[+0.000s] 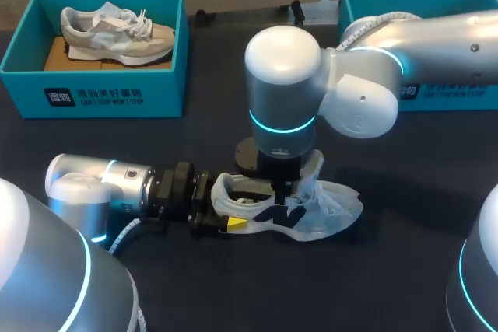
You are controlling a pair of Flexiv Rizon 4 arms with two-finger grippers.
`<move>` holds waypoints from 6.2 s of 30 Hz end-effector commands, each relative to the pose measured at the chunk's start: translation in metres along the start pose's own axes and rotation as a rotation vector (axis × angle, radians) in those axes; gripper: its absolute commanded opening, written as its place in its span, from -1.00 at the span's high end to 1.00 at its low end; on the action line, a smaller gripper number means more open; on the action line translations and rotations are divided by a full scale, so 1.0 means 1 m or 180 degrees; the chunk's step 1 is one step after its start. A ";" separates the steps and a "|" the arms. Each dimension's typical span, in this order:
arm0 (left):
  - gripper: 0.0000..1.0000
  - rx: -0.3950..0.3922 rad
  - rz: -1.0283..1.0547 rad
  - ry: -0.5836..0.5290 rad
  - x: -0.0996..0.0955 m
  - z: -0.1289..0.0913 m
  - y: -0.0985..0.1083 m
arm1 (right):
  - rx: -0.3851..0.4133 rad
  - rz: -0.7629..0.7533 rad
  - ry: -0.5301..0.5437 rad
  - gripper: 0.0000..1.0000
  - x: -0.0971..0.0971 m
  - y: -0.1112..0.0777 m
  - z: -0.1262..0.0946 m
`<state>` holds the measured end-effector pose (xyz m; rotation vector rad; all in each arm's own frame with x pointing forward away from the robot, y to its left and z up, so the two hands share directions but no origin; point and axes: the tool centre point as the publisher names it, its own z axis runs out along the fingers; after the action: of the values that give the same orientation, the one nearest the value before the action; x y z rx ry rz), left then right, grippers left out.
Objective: Take the shoe out of the shoebox, open the shoe tongue, remove and reinsert the insole, then place the shoe into the shoebox
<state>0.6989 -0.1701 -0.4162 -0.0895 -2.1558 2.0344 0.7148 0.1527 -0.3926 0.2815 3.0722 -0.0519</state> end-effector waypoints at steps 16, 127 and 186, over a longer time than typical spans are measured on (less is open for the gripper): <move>1.00 0.0029 0.0004 -0.0001 -0.001 -0.002 0.009 | 0.0144 -0.0143 0.0486 0.06 0.014 0.005 0.034; 1.00 0.0029 0.0004 -0.0001 -0.001 -0.002 0.009 | -0.1074 -0.0749 0.0783 0.39 0.021 0.029 -0.038; 1.00 0.0029 0.0004 -0.0001 -0.001 -0.002 0.009 | -0.0942 -0.1531 0.0985 0.19 0.007 0.061 -0.072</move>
<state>0.6984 -0.1689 -0.4161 -0.0913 -2.1561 2.0339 0.7177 0.2186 -0.3286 -0.5166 3.3097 0.4817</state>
